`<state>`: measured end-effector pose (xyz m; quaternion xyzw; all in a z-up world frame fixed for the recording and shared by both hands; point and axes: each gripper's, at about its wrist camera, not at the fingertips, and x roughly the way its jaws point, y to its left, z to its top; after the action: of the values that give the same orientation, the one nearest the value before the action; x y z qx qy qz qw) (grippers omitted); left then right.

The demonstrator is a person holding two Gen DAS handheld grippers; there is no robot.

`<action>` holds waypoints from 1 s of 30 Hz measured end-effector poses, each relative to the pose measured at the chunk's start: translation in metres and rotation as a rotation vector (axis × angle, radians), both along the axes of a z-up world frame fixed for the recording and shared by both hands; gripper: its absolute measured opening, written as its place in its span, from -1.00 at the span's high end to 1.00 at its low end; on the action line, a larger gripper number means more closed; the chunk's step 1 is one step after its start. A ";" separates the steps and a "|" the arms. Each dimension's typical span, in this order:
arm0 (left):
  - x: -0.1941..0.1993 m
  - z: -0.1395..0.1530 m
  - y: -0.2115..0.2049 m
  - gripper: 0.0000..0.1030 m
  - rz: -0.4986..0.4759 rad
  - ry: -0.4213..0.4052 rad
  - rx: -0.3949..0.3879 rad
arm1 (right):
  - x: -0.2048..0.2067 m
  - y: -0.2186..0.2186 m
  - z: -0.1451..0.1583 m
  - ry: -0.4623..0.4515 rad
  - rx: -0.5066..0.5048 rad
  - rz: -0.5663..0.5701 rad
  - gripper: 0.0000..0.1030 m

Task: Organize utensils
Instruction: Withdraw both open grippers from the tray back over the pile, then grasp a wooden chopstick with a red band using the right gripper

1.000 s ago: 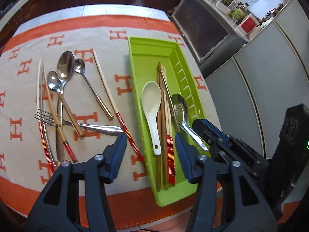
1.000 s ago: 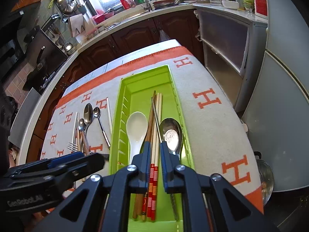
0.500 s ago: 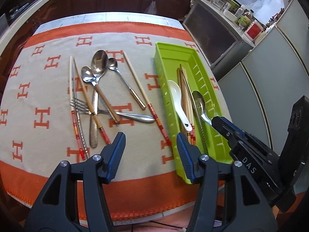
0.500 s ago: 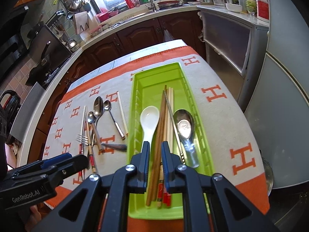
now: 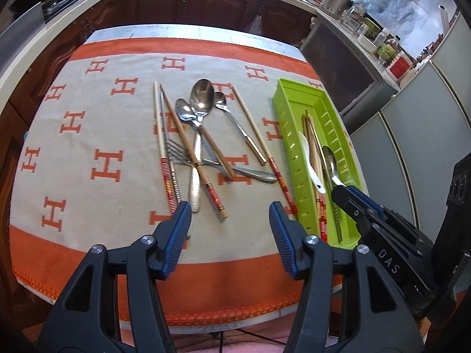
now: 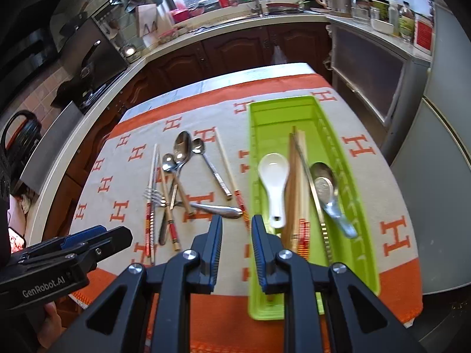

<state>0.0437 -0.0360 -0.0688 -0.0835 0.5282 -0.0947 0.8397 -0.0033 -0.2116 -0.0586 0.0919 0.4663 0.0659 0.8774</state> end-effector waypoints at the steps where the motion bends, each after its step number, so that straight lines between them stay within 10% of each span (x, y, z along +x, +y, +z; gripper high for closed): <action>1: -0.001 0.000 0.005 -0.01 0.006 0.000 0.003 | 0.000 0.006 0.001 0.001 0.000 0.011 0.60; 22: 0.027 -0.053 0.108 0.00 0.131 0.079 -0.069 | 0.030 0.080 -0.030 0.040 0.029 0.192 0.61; 30: 0.049 -0.074 0.101 0.33 0.116 0.100 -0.055 | 0.053 0.091 -0.060 0.097 0.038 0.238 0.61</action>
<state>0.0923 0.0652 -0.1432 -0.1415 0.5608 -0.0558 0.8139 0.0497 -0.1201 -0.1190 0.0556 0.5146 0.1737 0.8378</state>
